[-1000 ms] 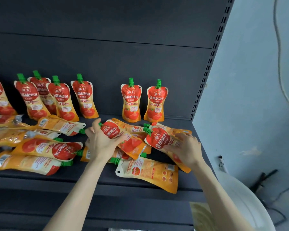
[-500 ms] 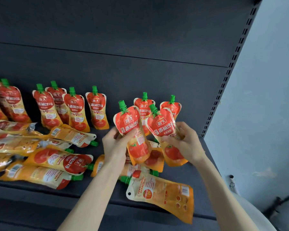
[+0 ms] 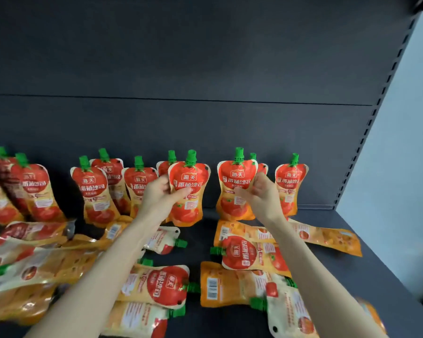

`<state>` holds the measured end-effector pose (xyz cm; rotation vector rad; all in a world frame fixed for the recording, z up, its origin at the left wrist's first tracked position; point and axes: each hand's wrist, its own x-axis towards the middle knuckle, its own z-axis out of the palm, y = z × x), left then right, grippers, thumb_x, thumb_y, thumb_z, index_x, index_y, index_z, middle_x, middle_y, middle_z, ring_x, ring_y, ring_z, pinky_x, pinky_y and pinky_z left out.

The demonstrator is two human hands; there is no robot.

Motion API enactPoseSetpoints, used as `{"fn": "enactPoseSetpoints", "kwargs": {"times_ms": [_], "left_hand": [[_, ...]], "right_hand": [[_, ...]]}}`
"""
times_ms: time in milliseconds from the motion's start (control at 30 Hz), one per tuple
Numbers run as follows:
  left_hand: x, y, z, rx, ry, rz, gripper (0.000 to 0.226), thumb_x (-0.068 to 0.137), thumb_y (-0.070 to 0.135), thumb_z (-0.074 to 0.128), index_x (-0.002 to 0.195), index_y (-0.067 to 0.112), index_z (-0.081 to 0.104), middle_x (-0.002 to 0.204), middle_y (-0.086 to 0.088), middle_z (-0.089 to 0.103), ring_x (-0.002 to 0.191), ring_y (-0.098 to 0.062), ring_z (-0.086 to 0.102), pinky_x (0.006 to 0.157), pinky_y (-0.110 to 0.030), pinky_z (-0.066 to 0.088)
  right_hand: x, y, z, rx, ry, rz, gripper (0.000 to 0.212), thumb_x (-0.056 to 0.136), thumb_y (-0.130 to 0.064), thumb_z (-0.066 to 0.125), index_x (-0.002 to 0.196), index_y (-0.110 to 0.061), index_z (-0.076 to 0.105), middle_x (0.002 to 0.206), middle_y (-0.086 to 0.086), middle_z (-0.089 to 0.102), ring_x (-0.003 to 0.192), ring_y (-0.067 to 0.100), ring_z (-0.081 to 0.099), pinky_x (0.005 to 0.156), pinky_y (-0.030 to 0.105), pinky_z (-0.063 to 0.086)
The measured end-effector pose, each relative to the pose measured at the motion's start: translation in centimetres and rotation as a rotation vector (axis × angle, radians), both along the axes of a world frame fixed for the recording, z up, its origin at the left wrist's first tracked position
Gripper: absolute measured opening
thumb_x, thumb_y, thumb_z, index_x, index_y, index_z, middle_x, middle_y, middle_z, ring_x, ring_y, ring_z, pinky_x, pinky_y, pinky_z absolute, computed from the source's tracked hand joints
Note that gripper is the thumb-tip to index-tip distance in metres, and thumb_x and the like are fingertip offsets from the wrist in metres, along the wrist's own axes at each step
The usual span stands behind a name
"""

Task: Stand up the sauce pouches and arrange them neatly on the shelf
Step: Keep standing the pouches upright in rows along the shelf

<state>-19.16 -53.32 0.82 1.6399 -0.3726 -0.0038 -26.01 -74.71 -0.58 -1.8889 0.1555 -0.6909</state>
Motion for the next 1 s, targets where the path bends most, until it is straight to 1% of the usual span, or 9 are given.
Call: {"fn": "enactPoseSetpoints", "kwargs": {"times_ms": [100,233,333,467,567,700,800,900,1000], "left_hand": [[2.2,0.4,-0.4,0.060,0.011,-0.088,0.029,0.076,0.010,0.074,0.099,0.022,0.061,0.100,0.003,0.069,0.095,-0.014,0.066,0.088,-0.038,0.053],[3.8,0.7,-1.5,0.072,0.023,-0.138,0.034,0.078,0.007,0.072,0.109,0.014,0.060,0.103,0.000,0.068,0.098,-0.015,0.065,0.089,-0.040,0.052],[4.5,0.9,-2.1,0.080,0.042,-0.187,0.034,0.080,0.008,0.070,0.110,0.018,0.058,0.106,0.001,0.067,0.100,-0.013,0.063,0.090,-0.037,0.052],[5.1,0.9,-3.1,0.117,0.084,-0.228,0.041,0.081,0.010,0.069,0.119,0.014,0.055,0.115,-0.004,0.064,0.108,-0.017,0.060,0.094,-0.040,0.050],[5.5,0.8,-3.5,0.106,0.118,-0.241,0.040,0.082,0.010,0.067,0.119,0.016,0.053,0.115,-0.003,0.063,0.109,-0.018,0.059,0.091,-0.035,0.050],[5.7,0.7,-3.7,0.167,0.105,-0.271,0.041,0.079,0.008,0.070,0.116,0.018,0.053,0.112,0.001,0.063,0.108,-0.016,0.058,0.093,-0.035,0.048],[5.8,0.8,-4.0,0.194,0.071,-0.268,0.043,0.079,0.012,0.072,0.118,0.018,0.054,0.116,0.000,0.063,0.110,-0.016,0.058,0.095,-0.037,0.048],[5.9,0.8,-4.1,0.208,0.051,-0.258,0.044,0.080,0.014,0.070,0.121,0.015,0.054,0.118,-0.003,0.062,0.110,-0.017,0.059,0.094,-0.036,0.049],[5.8,0.6,-4.2,0.205,0.039,-0.244,0.041,0.081,0.014,0.070,0.118,0.018,0.053,0.114,0.000,0.063,0.110,-0.017,0.059,0.089,-0.030,0.051]], "right_hand": [[1.0,1.3,-0.7,0.035,-0.011,-0.047,0.021,0.083,-0.012,0.071,0.090,-0.025,0.056,0.100,0.001,0.069,0.097,0.017,0.066,0.086,0.041,0.055],[2.4,2.7,-1.3,0.082,0.012,-0.050,0.029,0.084,-0.012,0.070,0.110,-0.009,0.056,0.105,0.001,0.069,0.099,0.012,0.066,0.087,0.030,0.054],[3.8,3.3,-1.9,0.072,0.040,-0.064,0.027,0.083,-0.014,0.070,0.104,-0.006,0.055,0.101,0.009,0.069,0.097,0.021,0.066,0.086,0.036,0.055],[5.2,3.5,-2.6,0.017,0.102,-0.068,0.019,0.084,-0.012,0.070,0.096,-0.008,0.056,0.099,0.005,0.069,0.094,0.018,0.066,0.083,0.035,0.056],[5.9,3.5,-3.2,0.001,0.160,-0.094,0.020,0.086,-0.014,0.067,0.083,-0.006,0.049,0.094,0.007,0.067,0.093,0.023,0.065,0.079,0.035,0.056],[6.5,3.3,-3.1,-0.013,0.205,-0.085,0.029,0.084,-0.015,0.069,0.105,-0.008,0.052,0.108,0.007,0.066,0.100,0.023,0.064,0.087,0.040,0.055],[6.6,3.3,-3.4,-0.026,0.195,-0.062,0.031,0.084,-0.013,0.069,0.108,-0.010,0.051,0.112,0.007,0.065,0.104,0.022,0.062,0.090,0.039,0.053],[6.5,3.3,-3.5,-0.027,0.182,-0.060,0.029,0.085,-0.011,0.068,0.109,-0.009,0.052,0.111,0.005,0.064,0.103,0.020,0.061,0.086,0.028,0.051],[6.6,3.3,-3.5,-0.039,0.169,-0.070,0.030,0.084,-0.011,0.069,0.108,-0.008,0.053,0.110,0.006,0.065,0.102,0.021,0.062,0.087,0.031,0.052]]}}
